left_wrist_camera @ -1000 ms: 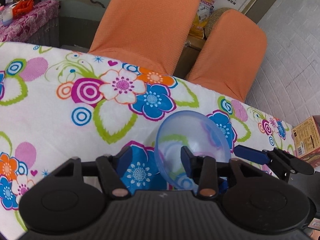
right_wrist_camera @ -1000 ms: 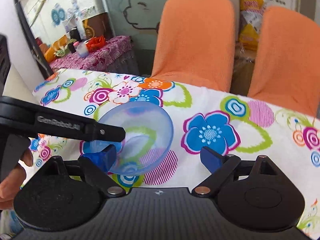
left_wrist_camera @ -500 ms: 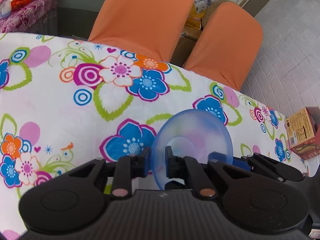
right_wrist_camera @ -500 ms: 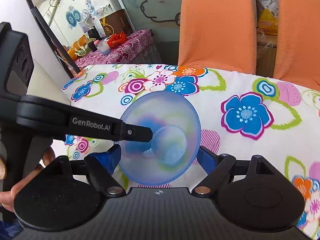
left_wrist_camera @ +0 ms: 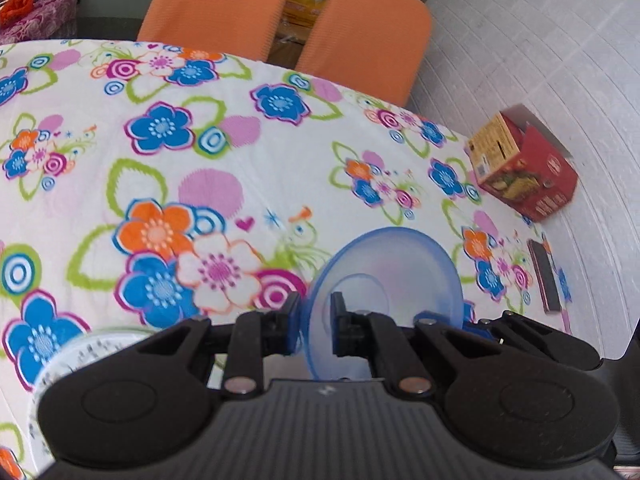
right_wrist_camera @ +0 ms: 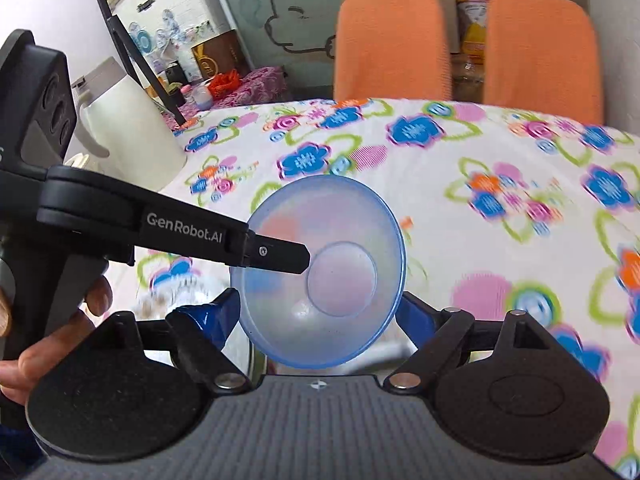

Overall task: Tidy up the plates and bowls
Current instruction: 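Carry the blue bowl over the stack and lower it into the white bowl, then open the left tool and grasp the rim of the nested stack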

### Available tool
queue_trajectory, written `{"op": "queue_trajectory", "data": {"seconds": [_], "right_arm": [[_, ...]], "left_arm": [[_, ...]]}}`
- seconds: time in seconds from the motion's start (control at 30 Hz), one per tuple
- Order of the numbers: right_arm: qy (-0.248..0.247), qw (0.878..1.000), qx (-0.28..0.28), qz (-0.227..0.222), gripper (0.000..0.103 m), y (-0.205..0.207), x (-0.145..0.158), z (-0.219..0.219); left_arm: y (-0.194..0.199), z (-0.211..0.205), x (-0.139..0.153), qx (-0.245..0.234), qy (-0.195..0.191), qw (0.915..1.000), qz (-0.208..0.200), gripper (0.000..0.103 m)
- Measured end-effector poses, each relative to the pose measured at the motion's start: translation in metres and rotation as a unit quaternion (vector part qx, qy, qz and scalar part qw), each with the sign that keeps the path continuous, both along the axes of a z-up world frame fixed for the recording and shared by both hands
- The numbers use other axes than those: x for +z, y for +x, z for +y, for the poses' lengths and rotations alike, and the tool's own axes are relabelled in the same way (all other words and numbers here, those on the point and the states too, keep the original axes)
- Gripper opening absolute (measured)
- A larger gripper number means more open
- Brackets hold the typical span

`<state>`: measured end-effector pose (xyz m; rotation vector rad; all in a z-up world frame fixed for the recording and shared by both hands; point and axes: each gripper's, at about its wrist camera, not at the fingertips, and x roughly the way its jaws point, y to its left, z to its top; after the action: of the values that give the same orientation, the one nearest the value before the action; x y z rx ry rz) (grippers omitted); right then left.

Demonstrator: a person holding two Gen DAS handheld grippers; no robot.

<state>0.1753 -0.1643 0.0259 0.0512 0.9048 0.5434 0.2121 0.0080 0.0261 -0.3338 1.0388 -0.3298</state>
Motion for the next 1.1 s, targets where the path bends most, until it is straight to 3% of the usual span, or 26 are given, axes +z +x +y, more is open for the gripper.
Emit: {"op": "queue_trajectory", "data": {"seconds": [0.17,0.43,0.53,0.63,0.7,0.83,0.93,1.03,1.1], "right_arm": [[-0.011,0.999,-0.033,0.013,0.073,-0.04,-0.009,-0.029],[0.003,0.998,-0.052,0.024,0.071,-0.056,-0.024,-0.052],[-0.009,0.998,-0.069,0.006,0.071,-0.064,-0.021,-0.062],[-0.004,0.995,-0.098,-0.012,0.071,-0.071,-0.018,-0.078],[0.02,0.993,-0.116,-0.029,0.071,-0.082,-0.015,-0.088],[0.043,0.978,-0.181,-0.094,0.072,-0.111,-0.018,-0.093],[0.055,0.967,-0.219,-0.117,0.072,-0.123,-0.03,-0.087],[0.029,0.977,-0.184,-0.106,0.072,-0.114,-0.036,-0.075],[-0.007,0.977,-0.184,-0.112,0.072,-0.109,-0.036,-0.07]], "left_arm": [[-0.039,-0.041,-0.011,-0.046,0.017,0.9987,0.011,0.003],[-0.052,-0.058,-0.032,-0.068,0.017,0.9969,0.036,0.005],[-0.055,-0.055,-0.027,-0.071,0.022,0.997,0.02,0.005],[-0.058,-0.049,-0.018,-0.072,0.018,0.9972,0.001,0.014],[-0.062,-0.042,-0.01,-0.066,0.018,0.9974,-0.022,0.038],[-0.076,-0.035,0.0,-0.051,0.019,0.996,-0.071,0.043],[-0.085,-0.04,0.001,-0.044,0.041,0.9938,-0.094,0.046],[-0.09,-0.045,-0.001,-0.039,0.072,0.9906,-0.109,0.049],[-0.09,-0.044,-0.003,-0.032,0.084,0.9897,-0.111,0.049]]}}
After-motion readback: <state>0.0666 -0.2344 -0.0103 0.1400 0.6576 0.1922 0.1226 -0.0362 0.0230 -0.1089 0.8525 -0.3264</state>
